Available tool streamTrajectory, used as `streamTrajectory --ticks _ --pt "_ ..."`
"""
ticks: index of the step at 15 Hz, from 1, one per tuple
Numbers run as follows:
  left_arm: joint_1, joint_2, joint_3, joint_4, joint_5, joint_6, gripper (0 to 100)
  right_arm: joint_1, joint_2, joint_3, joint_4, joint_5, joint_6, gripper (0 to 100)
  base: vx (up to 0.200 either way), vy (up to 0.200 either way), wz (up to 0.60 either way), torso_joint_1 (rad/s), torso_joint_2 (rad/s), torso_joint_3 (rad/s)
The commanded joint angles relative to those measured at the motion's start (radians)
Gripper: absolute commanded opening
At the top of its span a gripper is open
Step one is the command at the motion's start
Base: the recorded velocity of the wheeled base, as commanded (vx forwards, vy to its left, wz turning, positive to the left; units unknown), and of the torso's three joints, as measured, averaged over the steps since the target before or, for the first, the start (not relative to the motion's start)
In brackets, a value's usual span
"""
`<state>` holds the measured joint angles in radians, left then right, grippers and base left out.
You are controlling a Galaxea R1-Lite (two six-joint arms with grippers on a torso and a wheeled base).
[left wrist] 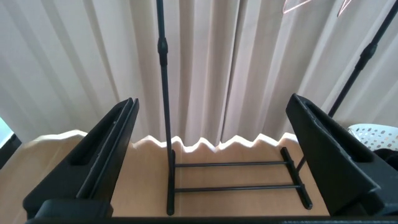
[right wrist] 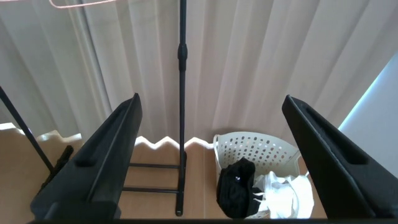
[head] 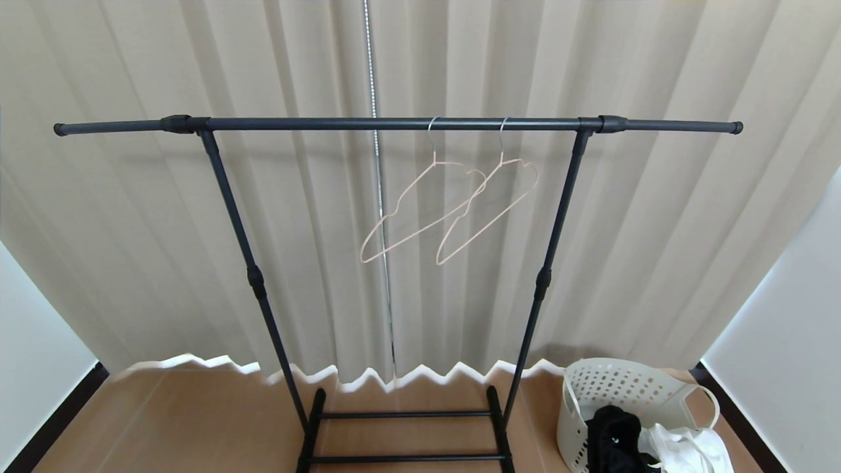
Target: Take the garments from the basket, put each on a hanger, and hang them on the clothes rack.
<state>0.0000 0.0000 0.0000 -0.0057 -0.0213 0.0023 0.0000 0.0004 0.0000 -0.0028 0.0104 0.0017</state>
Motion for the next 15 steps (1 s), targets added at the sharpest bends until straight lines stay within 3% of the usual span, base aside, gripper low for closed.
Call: streamTrajectory --ticks 1,15 --pt "0.0 0.0 0.0 0.0 0.0 0.001 100 0.0 0.001 0.0 0.0 0.0 0.0 100 0.0 0.0 0.0 -0.159 0.4 0.237" --pt "0.0 0.0 0.0 0.0 0.0 -0.001 100 0.0 0.001 0.0 0.0 0.0 0.0 100 0.0 0.0 0.0 -0.178 0.52 0.339"
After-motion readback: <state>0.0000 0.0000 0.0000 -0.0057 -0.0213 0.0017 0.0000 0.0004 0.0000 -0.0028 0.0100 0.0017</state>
